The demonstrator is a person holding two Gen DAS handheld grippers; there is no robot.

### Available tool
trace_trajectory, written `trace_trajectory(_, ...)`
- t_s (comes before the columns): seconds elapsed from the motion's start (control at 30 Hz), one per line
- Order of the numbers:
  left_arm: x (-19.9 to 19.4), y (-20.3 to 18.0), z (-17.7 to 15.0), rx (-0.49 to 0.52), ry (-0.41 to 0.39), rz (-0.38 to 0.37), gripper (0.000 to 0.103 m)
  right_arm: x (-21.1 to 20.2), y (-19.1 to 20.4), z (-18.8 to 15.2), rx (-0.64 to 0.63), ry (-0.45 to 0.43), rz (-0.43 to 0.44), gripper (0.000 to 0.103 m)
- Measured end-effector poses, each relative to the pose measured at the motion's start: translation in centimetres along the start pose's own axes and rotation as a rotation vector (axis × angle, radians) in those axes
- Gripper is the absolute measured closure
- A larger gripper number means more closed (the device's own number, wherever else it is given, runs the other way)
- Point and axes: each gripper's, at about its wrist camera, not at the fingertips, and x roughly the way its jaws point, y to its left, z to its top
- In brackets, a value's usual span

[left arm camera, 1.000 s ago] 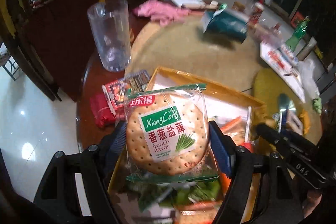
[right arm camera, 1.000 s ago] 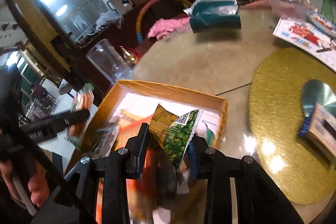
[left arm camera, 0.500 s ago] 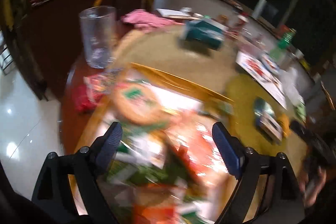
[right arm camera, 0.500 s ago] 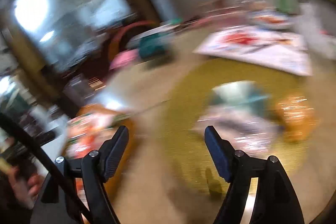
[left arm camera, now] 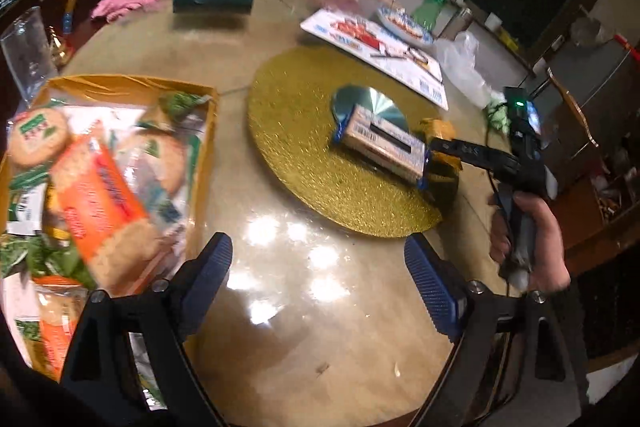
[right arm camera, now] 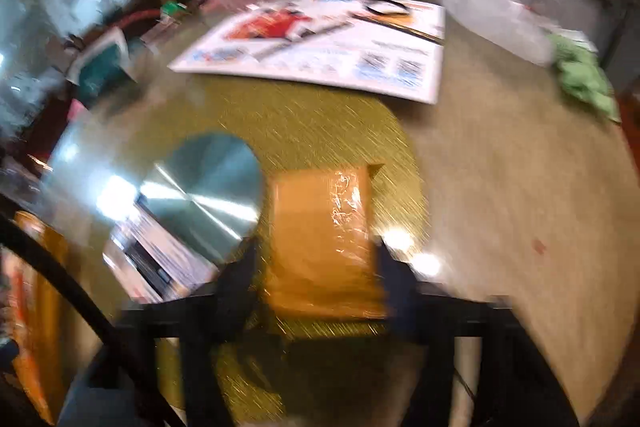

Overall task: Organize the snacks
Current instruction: 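Grasp the yellow-orange packet with the right tool while the left tool grasps the white-blue biscuit pack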

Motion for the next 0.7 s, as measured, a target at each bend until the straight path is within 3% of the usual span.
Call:
trace_trajectory(0.2, 4.5, -1.9, 1.3, -0.015, 0.094, -0.029, 0.015, -3.0, -1.6, -4.5, 0.114, -0.002, 0.01, 0.059)
trace_trajectory(0.3, 7.5, -2.7, 3.0, -0.087, 0.152, -0.044, 0.015, -4.8, -2.4, -7.5, 0.209, -0.042, 0.006, 0.059)
trace_trajectory(0.4, 9.9, -3.8, 5.6, -0.141, 0.145, -0.034, 0.015, -5.5, -2.1, -9.1, 0.242, -0.106, 0.001, 0.059)
trace_trajectory(0.7, 16.5, -7.6, 10.5, -0.203, 0.178, 0.173, 0.015, -5.1, -2.4, -9.0, 0.248, -0.186, 0.001, 0.059)
